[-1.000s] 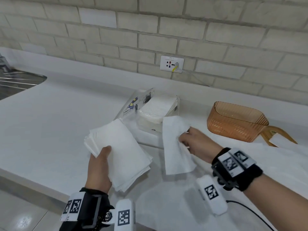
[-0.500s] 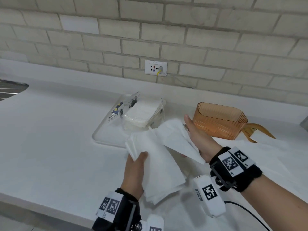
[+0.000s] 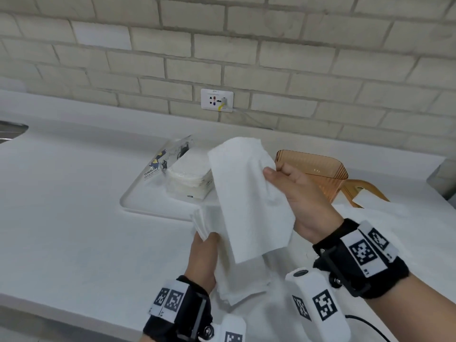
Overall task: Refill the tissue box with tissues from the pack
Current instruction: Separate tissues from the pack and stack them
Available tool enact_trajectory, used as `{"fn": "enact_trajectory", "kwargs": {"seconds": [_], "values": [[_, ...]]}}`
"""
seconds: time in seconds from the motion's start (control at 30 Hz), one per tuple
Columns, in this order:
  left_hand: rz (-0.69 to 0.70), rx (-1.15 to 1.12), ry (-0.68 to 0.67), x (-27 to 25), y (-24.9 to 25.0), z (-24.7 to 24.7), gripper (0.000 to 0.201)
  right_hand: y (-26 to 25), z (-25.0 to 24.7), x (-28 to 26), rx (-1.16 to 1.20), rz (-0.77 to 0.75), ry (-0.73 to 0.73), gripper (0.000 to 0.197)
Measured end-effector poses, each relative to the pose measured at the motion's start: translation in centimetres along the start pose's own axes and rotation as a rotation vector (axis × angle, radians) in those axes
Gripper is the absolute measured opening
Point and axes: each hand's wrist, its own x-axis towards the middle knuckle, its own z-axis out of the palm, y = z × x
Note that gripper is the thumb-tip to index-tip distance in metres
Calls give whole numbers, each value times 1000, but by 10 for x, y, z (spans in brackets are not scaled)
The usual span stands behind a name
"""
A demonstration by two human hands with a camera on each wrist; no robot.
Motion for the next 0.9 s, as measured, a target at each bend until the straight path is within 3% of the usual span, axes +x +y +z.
{"fn": "enact_trajectory", "kwargs": {"seconds": [0.1, 0.17, 0.27, 0.33, 0.4, 0.5, 0.63, 0.73, 0.9], "values": [[54, -27, -27, -4, 3, 12, 25, 13, -4, -1, -97, 84, -24, 6], [53, -128, -41, -9, 9, 18, 24, 31, -11, 1, -282, 132, 9, 7], [13, -332, -83, -14, 13, 19, 47, 54, -20, 2, -518, 172, 34, 17], [58, -257, -78, -16, 11, 22, 42, 60, -21, 2, -542, 190, 40, 22], [106, -125, 9, -17, 7, 23, 29, 58, -22, 0, -586, 192, 8, 21], [124, -105, 133, -18, 6, 13, 31, 53, -34, -10, -814, 182, -127, 16], [203, -164, 268, -15, 17, -16, 32, 73, -57, -40, -1436, 211, -450, 30], [224, -210, 288, -16, 20, -29, 38, 94, -55, -55, -1516, 187, -491, 40], [225, -239, 303, -25, 14, -32, 39, 99, -52, -52, -1438, 176, -470, 23]]}}
